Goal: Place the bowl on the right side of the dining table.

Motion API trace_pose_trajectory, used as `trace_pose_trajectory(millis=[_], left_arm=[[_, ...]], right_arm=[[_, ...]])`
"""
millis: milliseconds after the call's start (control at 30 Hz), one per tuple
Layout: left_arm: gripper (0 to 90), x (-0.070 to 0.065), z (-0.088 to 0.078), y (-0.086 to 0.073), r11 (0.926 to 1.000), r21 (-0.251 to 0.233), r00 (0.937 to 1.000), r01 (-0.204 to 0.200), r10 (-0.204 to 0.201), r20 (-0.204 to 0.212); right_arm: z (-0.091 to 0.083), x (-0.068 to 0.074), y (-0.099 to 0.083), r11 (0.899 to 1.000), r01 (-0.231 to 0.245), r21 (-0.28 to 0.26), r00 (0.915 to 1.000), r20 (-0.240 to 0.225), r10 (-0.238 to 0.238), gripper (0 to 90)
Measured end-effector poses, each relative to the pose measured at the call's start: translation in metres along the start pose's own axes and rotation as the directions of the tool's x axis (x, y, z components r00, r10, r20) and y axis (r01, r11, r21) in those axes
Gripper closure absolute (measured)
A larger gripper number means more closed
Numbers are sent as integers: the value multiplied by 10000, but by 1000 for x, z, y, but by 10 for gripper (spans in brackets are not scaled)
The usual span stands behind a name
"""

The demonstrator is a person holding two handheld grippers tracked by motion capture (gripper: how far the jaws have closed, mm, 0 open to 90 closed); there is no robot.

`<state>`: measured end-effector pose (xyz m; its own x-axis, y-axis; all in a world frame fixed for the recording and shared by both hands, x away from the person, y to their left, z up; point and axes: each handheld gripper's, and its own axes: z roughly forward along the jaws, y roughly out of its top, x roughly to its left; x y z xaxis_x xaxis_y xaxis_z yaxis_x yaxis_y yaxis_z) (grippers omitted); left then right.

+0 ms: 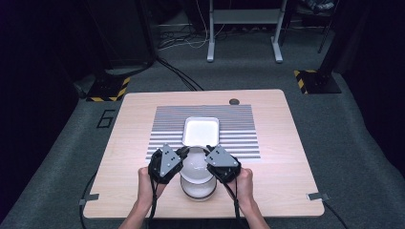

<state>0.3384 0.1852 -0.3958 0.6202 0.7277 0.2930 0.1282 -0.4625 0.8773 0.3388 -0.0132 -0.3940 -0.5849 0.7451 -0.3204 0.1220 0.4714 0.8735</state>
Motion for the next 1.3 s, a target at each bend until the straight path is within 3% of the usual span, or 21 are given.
trace_pose_trajectory(millis=[600, 1300], left_arm=[[829, 14, 5, 16, 9997, -192, 9999, -129, 128, -88], [827, 33, 24, 25, 9998, 104, 9996, -165, 167, -223]], right_arm=[[4, -12, 15, 9998, 96, -176, 9999, 127, -94, 827], [28, -29, 22, 9997, -148, -173, 9999, 55, 149, 829]])
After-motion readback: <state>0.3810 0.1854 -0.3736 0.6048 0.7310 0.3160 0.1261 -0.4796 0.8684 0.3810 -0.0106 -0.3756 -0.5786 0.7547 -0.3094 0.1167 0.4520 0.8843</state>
